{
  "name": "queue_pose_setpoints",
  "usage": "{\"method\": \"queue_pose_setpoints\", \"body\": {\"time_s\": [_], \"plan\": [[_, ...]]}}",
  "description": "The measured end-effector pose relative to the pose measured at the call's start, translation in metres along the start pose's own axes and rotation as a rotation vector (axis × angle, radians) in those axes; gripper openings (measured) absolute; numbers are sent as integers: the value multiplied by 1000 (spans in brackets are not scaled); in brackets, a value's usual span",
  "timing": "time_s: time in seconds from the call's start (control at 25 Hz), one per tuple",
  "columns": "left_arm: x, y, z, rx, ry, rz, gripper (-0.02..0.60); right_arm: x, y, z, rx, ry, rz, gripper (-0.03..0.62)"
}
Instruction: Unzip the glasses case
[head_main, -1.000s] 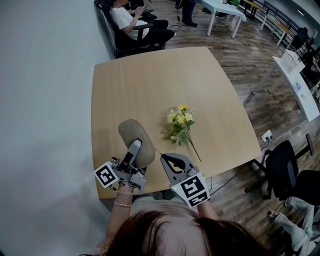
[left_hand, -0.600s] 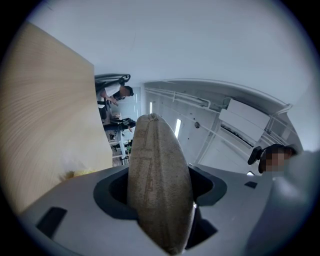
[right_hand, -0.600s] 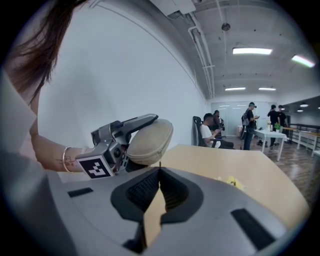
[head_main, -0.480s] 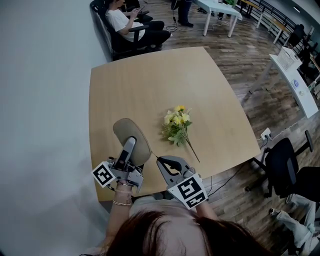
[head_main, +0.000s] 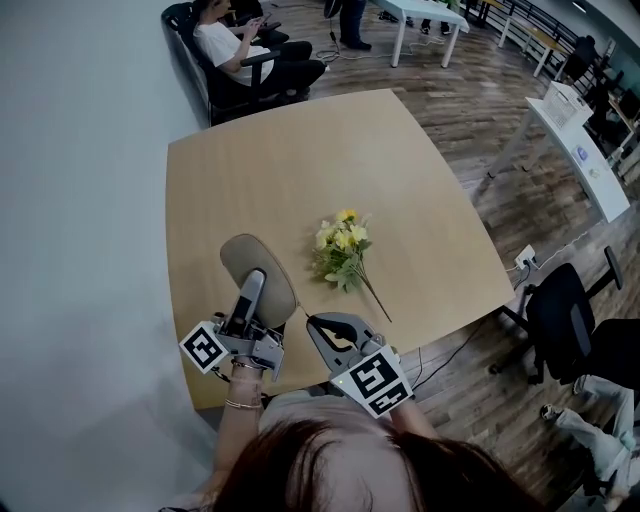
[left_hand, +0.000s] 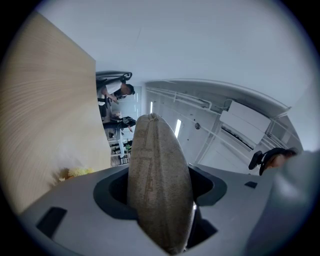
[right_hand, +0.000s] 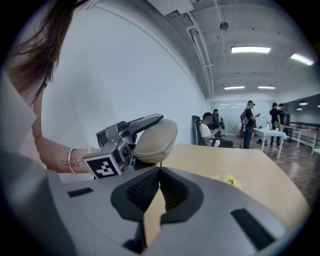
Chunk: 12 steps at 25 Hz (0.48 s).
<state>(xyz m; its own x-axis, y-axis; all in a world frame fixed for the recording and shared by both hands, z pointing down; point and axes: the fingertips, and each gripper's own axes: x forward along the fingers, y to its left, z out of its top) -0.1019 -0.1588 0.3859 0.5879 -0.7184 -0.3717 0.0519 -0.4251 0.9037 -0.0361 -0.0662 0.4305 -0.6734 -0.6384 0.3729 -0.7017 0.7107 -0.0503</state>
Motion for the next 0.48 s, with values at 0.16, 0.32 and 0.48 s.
{"method": "queue_pose_setpoints", "body": {"time_s": [0.16, 0.32, 0.48], "plan": [[6, 3, -4, -23, -2, -9, 288, -4, -3, -3, 5, 7, -3, 18], [12, 6, -8, -40, -3, -14, 288, -6, -3, -6, 15, 11, -2, 18], [14, 10, -10, -71, -20, -10, 288, -7, 0, -9, 23, 21, 8, 18]]}}
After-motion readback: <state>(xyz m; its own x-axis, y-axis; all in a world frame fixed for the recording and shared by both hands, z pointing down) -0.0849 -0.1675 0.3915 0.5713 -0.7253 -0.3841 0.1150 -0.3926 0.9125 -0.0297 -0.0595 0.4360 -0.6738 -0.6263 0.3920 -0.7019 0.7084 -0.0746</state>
